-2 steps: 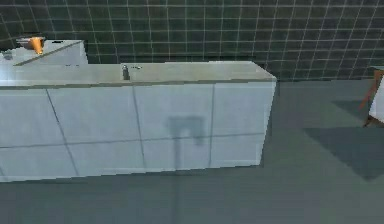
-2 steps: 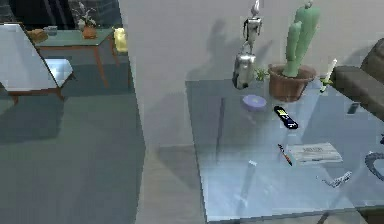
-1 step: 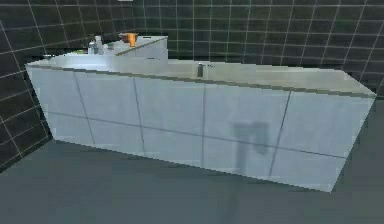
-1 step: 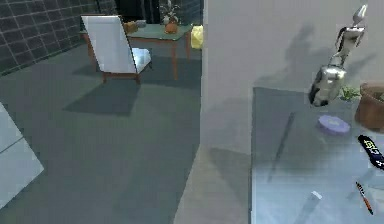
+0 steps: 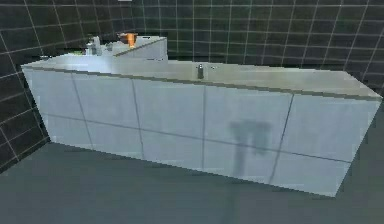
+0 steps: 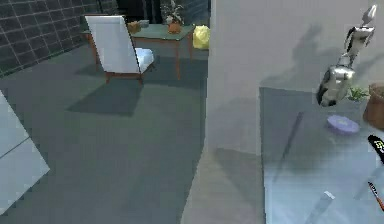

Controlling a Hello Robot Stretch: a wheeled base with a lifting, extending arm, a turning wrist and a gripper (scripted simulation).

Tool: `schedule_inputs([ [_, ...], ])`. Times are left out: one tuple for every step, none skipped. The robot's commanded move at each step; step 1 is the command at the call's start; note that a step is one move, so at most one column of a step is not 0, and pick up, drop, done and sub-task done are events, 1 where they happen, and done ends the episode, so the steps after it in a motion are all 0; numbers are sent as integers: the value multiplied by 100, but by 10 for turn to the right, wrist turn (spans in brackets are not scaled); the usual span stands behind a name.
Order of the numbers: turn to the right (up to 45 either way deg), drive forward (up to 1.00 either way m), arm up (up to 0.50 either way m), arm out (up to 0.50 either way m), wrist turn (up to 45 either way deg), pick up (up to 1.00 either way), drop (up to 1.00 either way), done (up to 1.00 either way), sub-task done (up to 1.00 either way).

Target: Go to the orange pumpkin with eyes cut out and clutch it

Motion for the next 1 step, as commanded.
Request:
schedule_inputs([
  [450, 0, 0, 0, 0, 0, 0, 0, 0],
])
